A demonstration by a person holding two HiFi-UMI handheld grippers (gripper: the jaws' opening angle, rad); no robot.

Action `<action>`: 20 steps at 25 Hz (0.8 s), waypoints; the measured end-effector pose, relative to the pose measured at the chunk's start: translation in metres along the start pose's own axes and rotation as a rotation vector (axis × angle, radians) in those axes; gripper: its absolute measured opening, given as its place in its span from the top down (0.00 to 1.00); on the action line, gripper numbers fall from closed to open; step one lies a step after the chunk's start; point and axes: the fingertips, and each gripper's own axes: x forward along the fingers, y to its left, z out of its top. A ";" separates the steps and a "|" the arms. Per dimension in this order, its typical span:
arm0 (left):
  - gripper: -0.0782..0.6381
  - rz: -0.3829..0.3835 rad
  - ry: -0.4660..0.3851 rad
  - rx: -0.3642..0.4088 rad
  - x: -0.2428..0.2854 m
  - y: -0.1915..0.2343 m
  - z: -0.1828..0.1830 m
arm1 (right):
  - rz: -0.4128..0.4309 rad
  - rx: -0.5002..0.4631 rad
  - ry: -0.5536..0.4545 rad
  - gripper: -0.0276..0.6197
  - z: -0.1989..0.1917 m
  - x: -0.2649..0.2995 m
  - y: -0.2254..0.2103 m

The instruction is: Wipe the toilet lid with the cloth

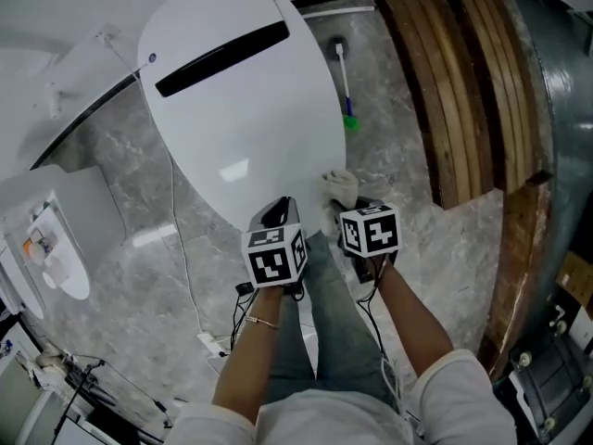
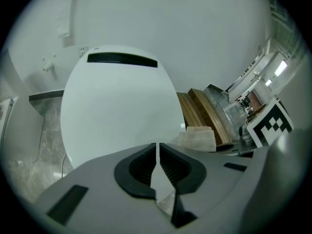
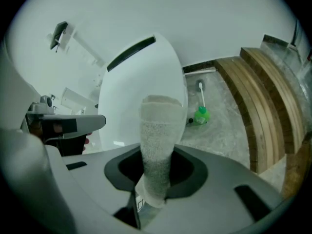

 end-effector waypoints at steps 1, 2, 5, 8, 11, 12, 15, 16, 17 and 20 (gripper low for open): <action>0.84 0.001 -0.011 0.000 -0.010 0.001 0.005 | 0.013 -0.003 -0.013 0.80 0.005 -0.007 0.009; 0.84 0.002 -0.020 0.005 -0.020 0.001 0.011 | 0.025 -0.010 -0.029 0.80 0.013 -0.016 0.020; 0.84 -0.001 -0.065 0.024 -0.056 -0.004 0.041 | 0.053 -0.032 -0.102 0.80 0.053 -0.053 0.053; 0.84 -0.022 -0.159 0.015 -0.105 -0.011 0.086 | 0.100 -0.056 -0.179 0.80 0.092 -0.094 0.092; 0.84 -0.023 -0.245 0.015 -0.156 -0.015 0.120 | 0.150 -0.090 -0.241 0.80 0.115 -0.135 0.133; 0.84 -0.019 -0.270 0.020 -0.171 -0.016 0.129 | 0.166 -0.100 -0.262 0.80 0.121 -0.149 0.145; 0.84 0.001 -0.338 0.036 -0.208 -0.018 0.155 | 0.198 -0.138 -0.312 0.80 0.136 -0.187 0.171; 0.84 0.006 -0.360 0.038 -0.219 -0.020 0.163 | 0.202 -0.150 -0.325 0.80 0.139 -0.199 0.177; 0.84 0.008 -0.381 0.037 -0.230 -0.022 0.169 | 0.204 -0.161 -0.336 0.80 0.140 -0.209 0.182; 0.84 0.009 -0.436 0.024 -0.264 -0.028 0.181 | 0.213 -0.174 -0.360 0.80 0.140 -0.236 0.194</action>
